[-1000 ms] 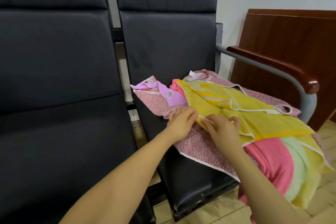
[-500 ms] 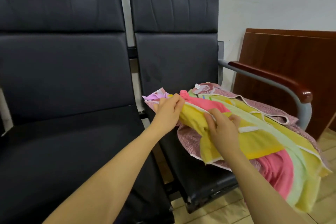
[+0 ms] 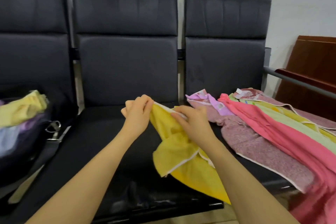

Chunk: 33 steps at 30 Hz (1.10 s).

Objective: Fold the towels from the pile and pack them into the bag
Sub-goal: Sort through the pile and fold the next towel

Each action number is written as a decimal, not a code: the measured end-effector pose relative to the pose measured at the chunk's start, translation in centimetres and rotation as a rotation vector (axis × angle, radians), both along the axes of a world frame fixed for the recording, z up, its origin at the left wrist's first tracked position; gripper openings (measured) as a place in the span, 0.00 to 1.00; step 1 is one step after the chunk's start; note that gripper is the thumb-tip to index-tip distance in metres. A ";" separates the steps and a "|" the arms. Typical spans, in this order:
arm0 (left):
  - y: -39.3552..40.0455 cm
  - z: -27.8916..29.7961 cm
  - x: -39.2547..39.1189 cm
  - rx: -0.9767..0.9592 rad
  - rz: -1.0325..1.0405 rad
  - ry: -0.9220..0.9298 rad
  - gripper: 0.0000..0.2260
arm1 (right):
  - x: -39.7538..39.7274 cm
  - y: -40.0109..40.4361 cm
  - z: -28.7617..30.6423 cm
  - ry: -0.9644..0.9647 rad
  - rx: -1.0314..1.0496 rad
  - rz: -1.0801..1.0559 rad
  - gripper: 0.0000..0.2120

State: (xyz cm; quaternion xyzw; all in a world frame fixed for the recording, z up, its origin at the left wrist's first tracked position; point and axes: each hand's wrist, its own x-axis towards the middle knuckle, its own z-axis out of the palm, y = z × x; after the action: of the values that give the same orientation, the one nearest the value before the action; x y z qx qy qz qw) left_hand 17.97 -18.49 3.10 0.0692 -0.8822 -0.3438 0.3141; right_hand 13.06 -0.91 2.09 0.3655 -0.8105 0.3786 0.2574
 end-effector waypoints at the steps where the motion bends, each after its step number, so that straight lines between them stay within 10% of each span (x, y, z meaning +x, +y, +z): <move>1: -1.5 -0.3 0.7 -0.008 0.026 -0.011 0.10 | 0.5 -1.3 -0.1 -0.076 0.020 0.069 0.14; 6: -7.4 -2.9 4.1 0.071 0.138 -0.139 0.10 | 2.4 -6.6 -1.5 -0.413 0.012 0.224 0.06; 11: -10.7 -4.2 4.9 0.087 0.303 -0.493 0.15 | 3.4 -8.3 -3.4 -0.351 0.349 0.111 0.09; 20: -9.5 -10.5 6.4 -0.450 -0.086 -0.977 0.25 | 2.8 -6.6 -9.1 -0.511 0.970 0.028 0.25; 33: -14.1 -12.5 3.1 -0.393 -0.017 -0.897 0.26 | -3.1 -10.7 -11.9 -0.494 0.945 -0.028 0.26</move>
State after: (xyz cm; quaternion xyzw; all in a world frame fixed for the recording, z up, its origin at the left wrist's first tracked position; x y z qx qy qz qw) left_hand 21.07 -32.55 -9.36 0.1425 -0.9793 -0.1095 -0.0926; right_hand 9.98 -11.64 -9.81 0.3307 -0.9339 0.0438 -0.1288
